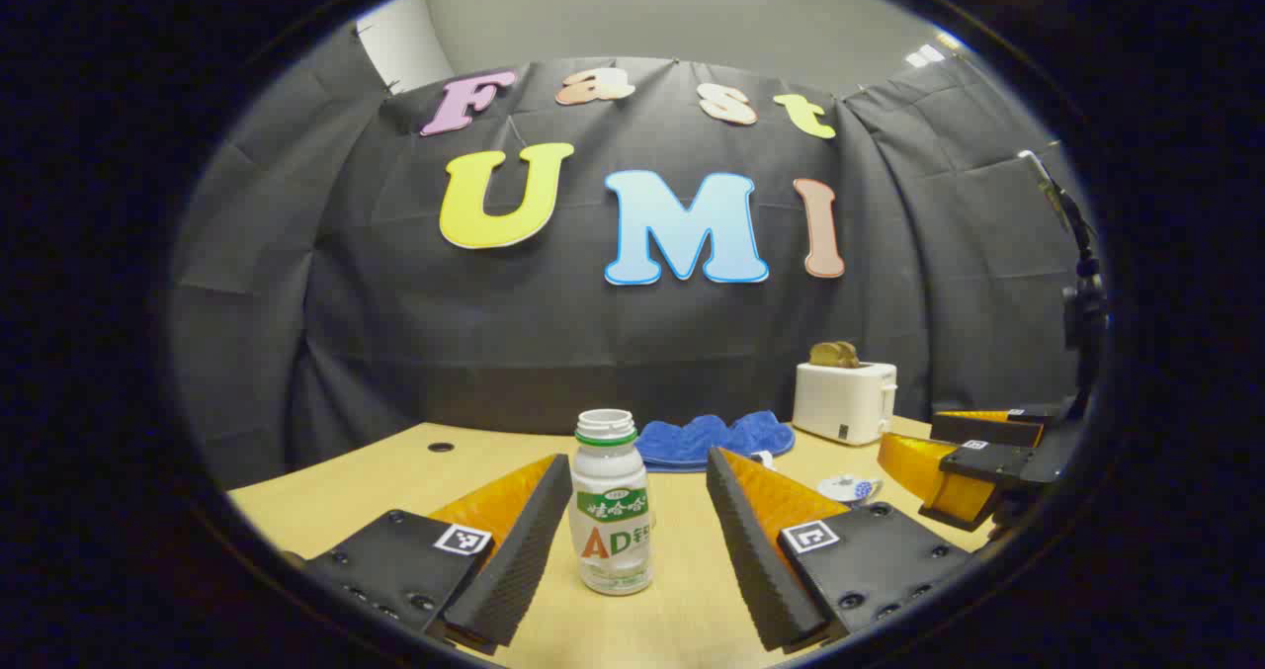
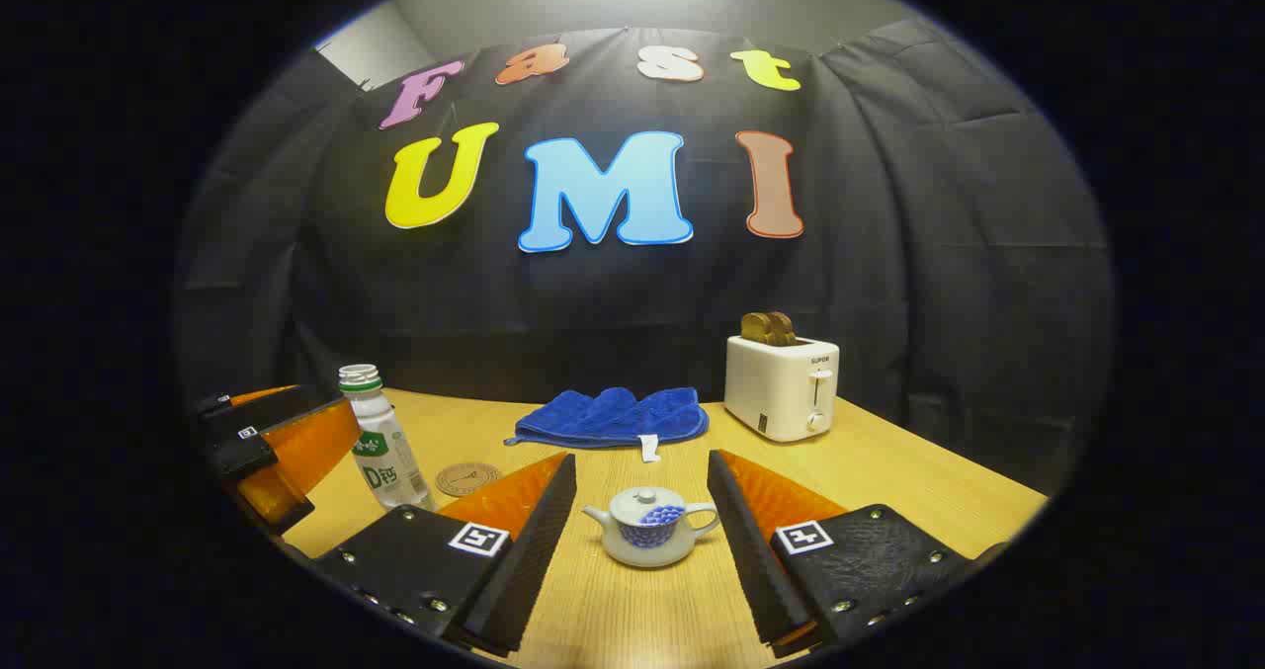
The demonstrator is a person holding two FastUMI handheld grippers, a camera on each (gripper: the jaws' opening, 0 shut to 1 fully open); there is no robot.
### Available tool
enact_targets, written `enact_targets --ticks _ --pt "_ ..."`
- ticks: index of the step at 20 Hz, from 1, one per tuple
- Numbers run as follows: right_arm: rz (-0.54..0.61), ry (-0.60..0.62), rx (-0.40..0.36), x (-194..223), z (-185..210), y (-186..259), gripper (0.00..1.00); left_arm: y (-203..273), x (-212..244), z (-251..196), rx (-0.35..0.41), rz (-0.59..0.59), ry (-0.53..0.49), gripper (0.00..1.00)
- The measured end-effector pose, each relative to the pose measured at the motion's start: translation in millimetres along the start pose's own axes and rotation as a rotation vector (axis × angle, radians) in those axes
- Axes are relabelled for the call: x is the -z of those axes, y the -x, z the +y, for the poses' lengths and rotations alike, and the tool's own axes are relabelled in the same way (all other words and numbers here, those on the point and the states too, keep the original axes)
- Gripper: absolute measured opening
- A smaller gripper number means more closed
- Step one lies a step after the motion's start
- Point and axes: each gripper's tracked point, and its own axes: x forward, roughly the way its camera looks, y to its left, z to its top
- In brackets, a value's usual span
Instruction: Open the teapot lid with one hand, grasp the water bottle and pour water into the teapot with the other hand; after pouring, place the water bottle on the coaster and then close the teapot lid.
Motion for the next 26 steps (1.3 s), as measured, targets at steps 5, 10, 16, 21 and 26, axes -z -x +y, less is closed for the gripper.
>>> enact_targets --ticks 5,10,16,21,26 --pt "0.0 0.0 0.0 0 0 0 0.73 -3 4 0 0.004 0.01 0.021 0.88" --pt "0.0 0.0 0.0 0 0 0 0.7 -8 15 -2 0.008 0.032 0.024 0.94" --pt "0.0 0.0 0.0 0 0 0 0.45 -15 25 -3 0.014 0.051 0.031 0.9" --pt "0.135 0.044 -0.013 27 1 -7 0.45 -23 29 -1 0.012 0.061 0.039 0.94" --pt "0.071 0.012 -0.031 22 6 -23 0.45 -27 37 2 0.013 0.073 0.05 0.94"
